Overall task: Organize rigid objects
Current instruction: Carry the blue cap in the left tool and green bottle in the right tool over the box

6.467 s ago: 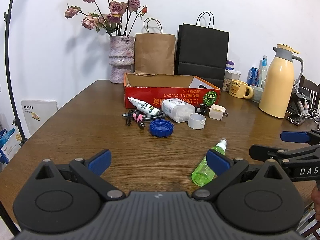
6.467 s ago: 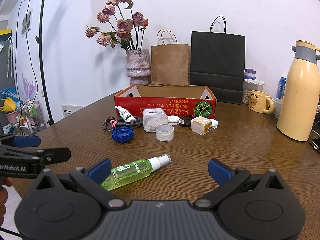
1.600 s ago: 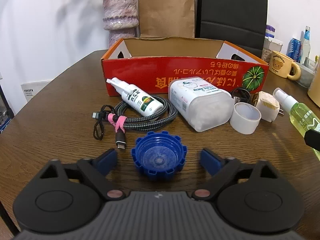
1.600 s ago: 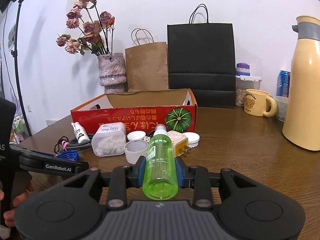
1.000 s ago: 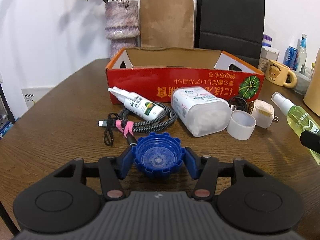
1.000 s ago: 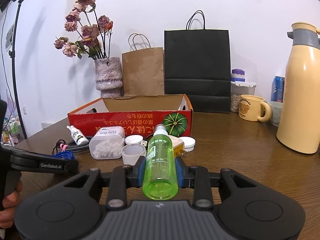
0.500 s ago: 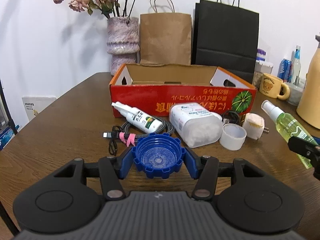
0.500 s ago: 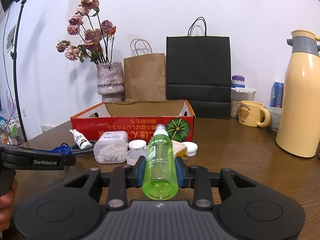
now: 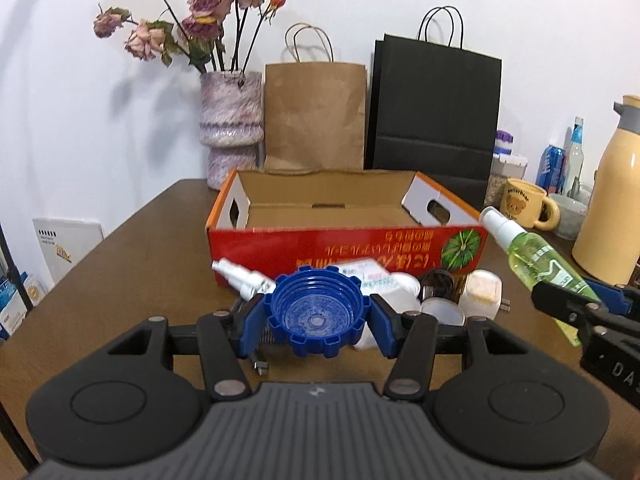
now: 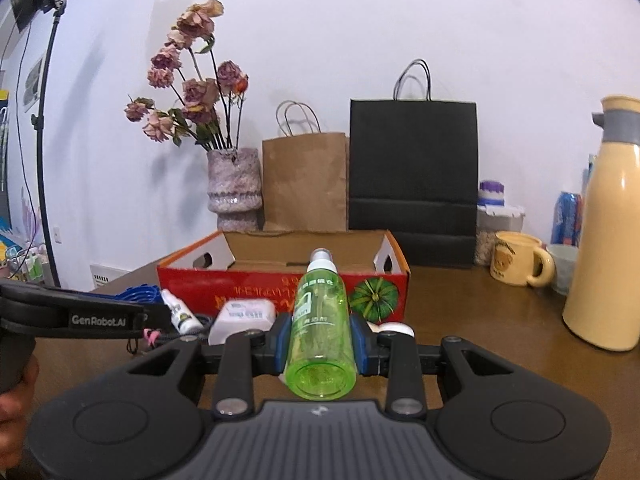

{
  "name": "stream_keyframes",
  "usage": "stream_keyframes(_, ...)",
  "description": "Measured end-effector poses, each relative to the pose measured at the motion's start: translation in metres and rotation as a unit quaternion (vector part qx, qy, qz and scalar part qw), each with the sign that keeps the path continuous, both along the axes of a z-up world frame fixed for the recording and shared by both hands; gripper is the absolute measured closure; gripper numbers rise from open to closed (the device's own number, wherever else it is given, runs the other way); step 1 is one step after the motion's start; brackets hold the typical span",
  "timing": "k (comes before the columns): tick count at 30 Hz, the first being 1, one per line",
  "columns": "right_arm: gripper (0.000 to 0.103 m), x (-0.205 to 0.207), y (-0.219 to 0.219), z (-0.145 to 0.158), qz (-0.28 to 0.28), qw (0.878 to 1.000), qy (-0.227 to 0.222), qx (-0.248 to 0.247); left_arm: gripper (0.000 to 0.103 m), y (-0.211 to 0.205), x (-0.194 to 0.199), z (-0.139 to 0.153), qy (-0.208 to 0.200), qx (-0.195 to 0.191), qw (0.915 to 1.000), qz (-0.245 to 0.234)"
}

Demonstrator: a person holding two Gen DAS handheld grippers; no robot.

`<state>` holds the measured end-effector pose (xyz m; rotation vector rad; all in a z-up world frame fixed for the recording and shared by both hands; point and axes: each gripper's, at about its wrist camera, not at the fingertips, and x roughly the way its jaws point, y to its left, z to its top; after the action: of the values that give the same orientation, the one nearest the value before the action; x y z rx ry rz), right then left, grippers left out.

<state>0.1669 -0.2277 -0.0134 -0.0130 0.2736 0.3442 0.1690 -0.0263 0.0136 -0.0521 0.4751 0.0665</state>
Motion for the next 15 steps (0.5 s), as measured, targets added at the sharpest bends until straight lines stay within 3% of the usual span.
stream_keyframes(15,0.073,0.047,0.027,0.031,0.003,1.0,-0.011,0.013,0.047,0.011,0.046,0.038,-0.033,-0.026,0.9989,0.02)
